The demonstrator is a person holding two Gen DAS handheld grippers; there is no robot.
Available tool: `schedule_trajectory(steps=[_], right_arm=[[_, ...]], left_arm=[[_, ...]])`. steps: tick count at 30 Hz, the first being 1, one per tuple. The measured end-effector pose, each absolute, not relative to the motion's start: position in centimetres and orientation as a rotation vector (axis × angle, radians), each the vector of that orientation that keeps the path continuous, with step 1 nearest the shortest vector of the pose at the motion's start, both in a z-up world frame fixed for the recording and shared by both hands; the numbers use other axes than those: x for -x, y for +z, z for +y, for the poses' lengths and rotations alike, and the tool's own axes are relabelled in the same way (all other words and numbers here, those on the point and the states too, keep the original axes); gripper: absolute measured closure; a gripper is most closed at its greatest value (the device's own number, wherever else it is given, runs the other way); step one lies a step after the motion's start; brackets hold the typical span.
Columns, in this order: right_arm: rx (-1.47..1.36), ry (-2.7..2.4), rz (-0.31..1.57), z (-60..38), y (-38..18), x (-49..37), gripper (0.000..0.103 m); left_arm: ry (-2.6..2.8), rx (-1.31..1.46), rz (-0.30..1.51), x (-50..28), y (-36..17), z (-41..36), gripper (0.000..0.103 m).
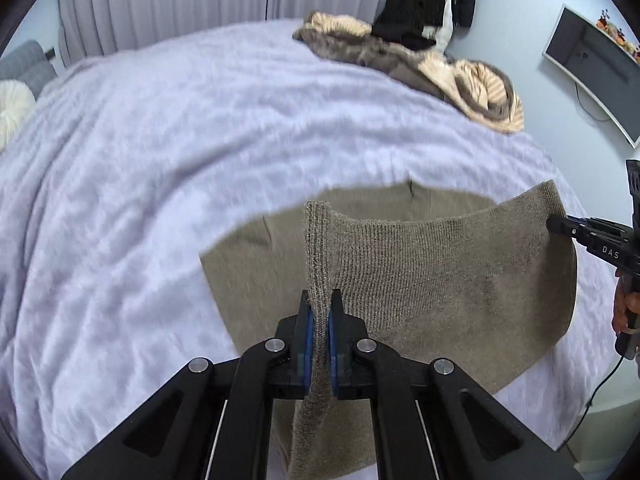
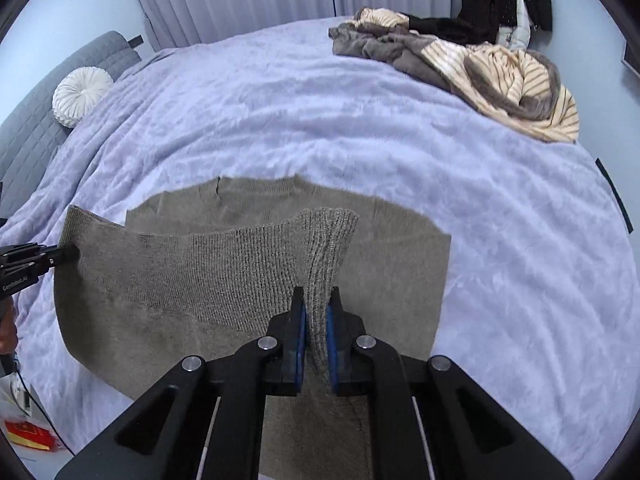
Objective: Fold small clothes
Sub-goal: 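Grasp the folded sweater edge with both grippers and lift it, then fold the lifted sweater over onto itself and release both grippers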
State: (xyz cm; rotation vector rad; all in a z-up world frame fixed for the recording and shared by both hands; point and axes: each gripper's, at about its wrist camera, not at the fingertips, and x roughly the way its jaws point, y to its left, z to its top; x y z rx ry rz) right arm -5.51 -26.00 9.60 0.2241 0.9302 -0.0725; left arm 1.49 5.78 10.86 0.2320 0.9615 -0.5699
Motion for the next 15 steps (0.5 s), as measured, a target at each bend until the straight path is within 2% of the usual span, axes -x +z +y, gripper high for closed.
schedule_trajectory(steps=[5,14,15], right_arm=[[-0.228,-0.106,0.906,-28.1,9.4,-0.3,0.094],[-0.243,-0.138,1.075,-28.5,-1.1,-7.1,0.094],[-0.251,-0.145,1.094,-28.7,-2.1,-7.3,0.094]], left_arm=[[-0.509,-0.253,0.913,-7.0,9.8,4.1,0.096],[-0.312,-0.315,1.049,-12.9,-1.5,2.1,0.096],[-0.287,-0.324,1.052,-13.2,-2.2,2.2,0.087]])
